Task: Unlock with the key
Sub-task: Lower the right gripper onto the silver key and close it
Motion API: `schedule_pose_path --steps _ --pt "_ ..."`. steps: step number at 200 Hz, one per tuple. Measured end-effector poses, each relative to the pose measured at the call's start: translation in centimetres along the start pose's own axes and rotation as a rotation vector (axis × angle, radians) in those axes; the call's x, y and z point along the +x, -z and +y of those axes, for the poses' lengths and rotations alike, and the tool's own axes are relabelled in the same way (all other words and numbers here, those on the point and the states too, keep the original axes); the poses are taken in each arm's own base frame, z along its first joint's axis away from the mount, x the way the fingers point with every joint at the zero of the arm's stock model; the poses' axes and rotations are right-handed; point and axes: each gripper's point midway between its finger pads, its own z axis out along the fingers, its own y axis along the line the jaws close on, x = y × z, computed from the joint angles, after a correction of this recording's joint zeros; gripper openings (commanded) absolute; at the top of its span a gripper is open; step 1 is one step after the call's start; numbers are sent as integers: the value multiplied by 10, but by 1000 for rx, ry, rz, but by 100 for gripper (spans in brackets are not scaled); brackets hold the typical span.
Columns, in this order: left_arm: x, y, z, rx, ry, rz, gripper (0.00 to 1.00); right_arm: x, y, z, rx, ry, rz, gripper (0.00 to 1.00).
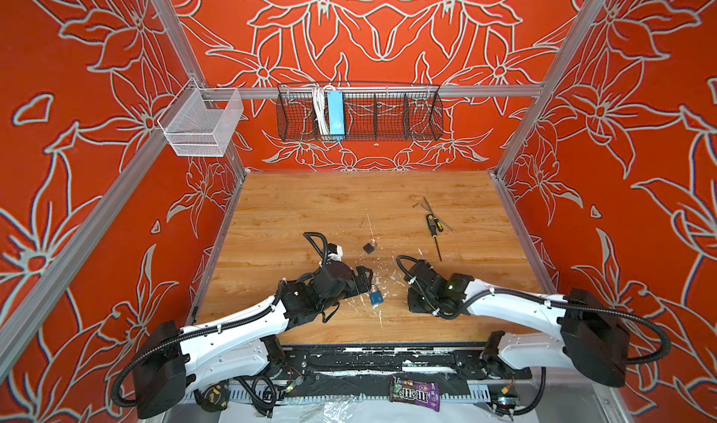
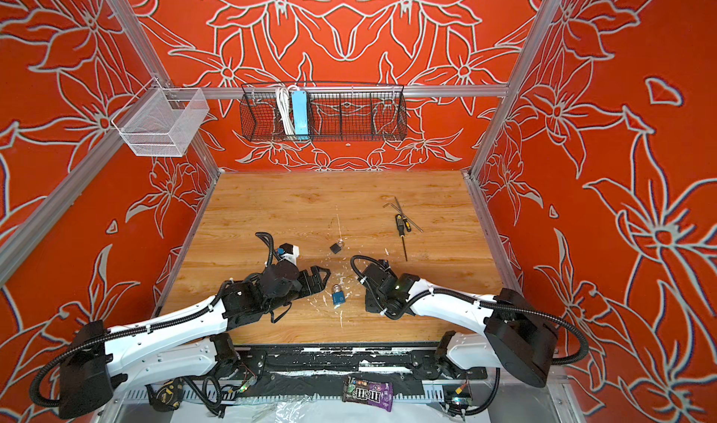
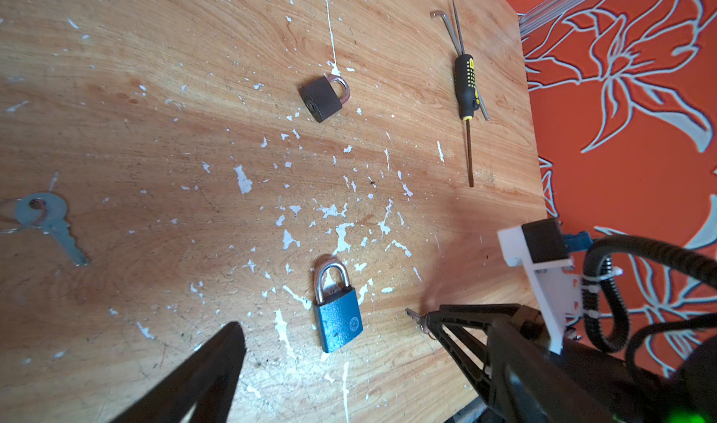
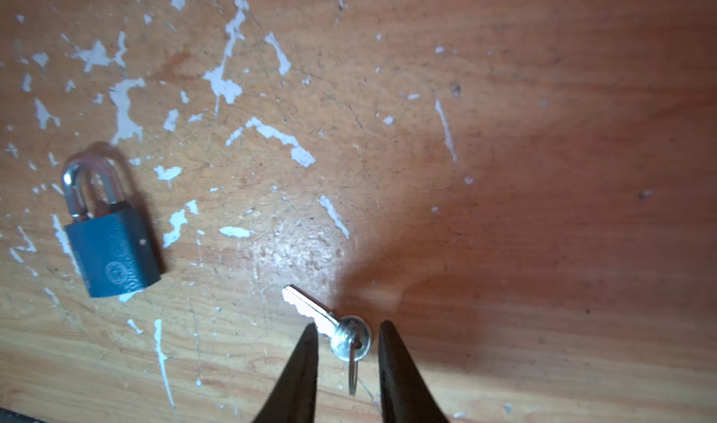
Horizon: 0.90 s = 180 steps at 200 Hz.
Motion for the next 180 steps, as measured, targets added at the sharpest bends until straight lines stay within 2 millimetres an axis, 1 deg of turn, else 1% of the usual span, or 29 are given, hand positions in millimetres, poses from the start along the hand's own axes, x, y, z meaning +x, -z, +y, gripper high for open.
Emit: schedule_pose_path --steps 13,55,103,129,155,169,180 --pt "1 -1 1 -3 -1 3 97 3 -3 -3 9 -4 7 24" --pt "5 -5 4 -18 -1 20 97 1 -5 0 -10 -13 -6 18" --pt "6 -5 4 -17 1 23 97 1 -5 1 -14 -14 -7 10" --pt "5 -4 3 -14 4 21 97 1 -5 4 -30 -11 -3 5" --pt "4 -2 2 -8 17 18 97 1 -5 8 -50 -11 2 3" --pt "3 0 0 2 23 14 97 2 -5 11 -61 -12 6 0" --pt "2 1 -1 7 29 12 97 1 -5 13 -70 -12 7 0"
